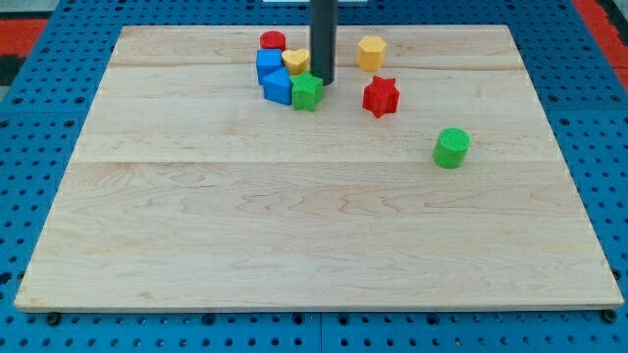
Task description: Move green star towards green circle
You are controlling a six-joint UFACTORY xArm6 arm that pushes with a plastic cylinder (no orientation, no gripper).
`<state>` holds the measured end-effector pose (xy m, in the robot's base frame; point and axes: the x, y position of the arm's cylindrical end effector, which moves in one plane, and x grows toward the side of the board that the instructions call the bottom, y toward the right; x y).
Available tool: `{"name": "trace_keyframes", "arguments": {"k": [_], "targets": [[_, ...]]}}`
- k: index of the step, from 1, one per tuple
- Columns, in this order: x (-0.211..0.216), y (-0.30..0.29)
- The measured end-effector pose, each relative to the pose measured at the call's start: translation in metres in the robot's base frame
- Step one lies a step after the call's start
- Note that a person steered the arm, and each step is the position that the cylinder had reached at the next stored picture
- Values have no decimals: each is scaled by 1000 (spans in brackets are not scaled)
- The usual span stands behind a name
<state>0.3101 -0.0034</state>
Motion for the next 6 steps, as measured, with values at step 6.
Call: {"name": "trace_keyframes", "arguments": {"k": [6], "targets": [[94,24]]}}
